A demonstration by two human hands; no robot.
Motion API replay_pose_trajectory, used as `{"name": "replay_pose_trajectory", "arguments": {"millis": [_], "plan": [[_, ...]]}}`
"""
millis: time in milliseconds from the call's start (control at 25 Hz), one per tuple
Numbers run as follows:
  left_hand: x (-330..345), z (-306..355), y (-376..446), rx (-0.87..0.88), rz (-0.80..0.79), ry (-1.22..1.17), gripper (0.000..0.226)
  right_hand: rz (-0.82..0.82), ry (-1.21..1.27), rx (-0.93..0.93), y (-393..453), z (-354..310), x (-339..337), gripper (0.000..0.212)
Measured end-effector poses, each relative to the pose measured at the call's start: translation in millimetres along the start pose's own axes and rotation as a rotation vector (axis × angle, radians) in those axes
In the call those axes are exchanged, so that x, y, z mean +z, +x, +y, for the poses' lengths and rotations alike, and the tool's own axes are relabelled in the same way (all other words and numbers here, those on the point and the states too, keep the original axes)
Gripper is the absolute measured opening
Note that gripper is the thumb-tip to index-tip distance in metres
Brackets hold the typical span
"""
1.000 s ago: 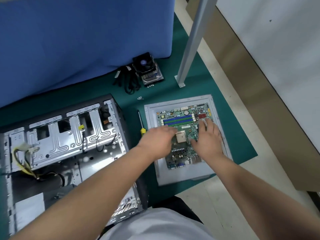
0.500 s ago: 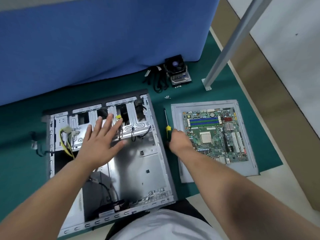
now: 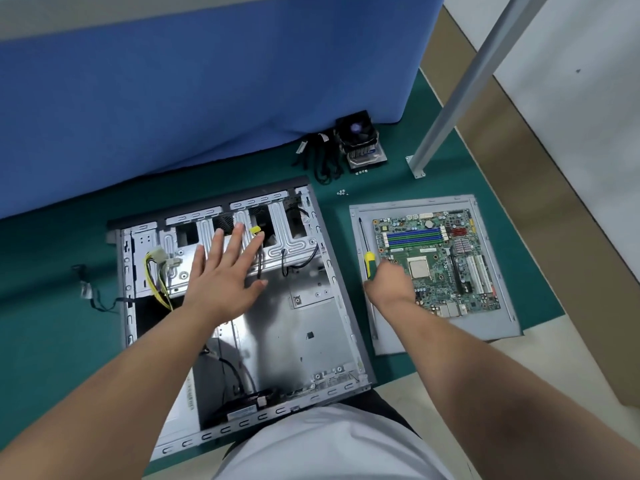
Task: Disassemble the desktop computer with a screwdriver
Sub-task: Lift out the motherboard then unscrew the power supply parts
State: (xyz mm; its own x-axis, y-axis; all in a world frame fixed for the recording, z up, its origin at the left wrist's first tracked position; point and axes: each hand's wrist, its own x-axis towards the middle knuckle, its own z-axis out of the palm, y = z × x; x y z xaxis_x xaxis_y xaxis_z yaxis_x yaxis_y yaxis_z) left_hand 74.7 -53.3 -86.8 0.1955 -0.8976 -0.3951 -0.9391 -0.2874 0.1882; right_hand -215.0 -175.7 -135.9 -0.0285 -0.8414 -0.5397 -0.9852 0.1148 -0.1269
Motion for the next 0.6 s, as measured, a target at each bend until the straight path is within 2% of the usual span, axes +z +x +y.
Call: {"name": "replay_pose_trajectory", "arguments": {"millis": [160,240,360,440,520,600], "plan": [[0,-2,1,0.008,-0.001,-0.004,0.09,0.011,-0.078,-0.004,-4,-2,-2,0.044],[0,-1,-1,0.015,0.018,0.006,0.094,0.058,-0.035,-0.067,-12,-3,-8,0.052],[1,-3,-6,0.053,0.062,-0.025,0.095,0.033,0.446,-0.239,-40,-17,-22,0.053],[-7,-10,-6,0.116,0.069,-0.123,0.097,-0.054,0.577,-0.365,-68,-29,-33,0.059],[-17,-23,-6,0.163,0.061,-0.137,0.104,-0.171,0.449,-0.43,-88,-35,-37,0.064],[-22,-34,-7,0.184,0.06,-0.012,0.11,-0.312,0.211,-0.357,-98,-37,-37,0.07]]}}
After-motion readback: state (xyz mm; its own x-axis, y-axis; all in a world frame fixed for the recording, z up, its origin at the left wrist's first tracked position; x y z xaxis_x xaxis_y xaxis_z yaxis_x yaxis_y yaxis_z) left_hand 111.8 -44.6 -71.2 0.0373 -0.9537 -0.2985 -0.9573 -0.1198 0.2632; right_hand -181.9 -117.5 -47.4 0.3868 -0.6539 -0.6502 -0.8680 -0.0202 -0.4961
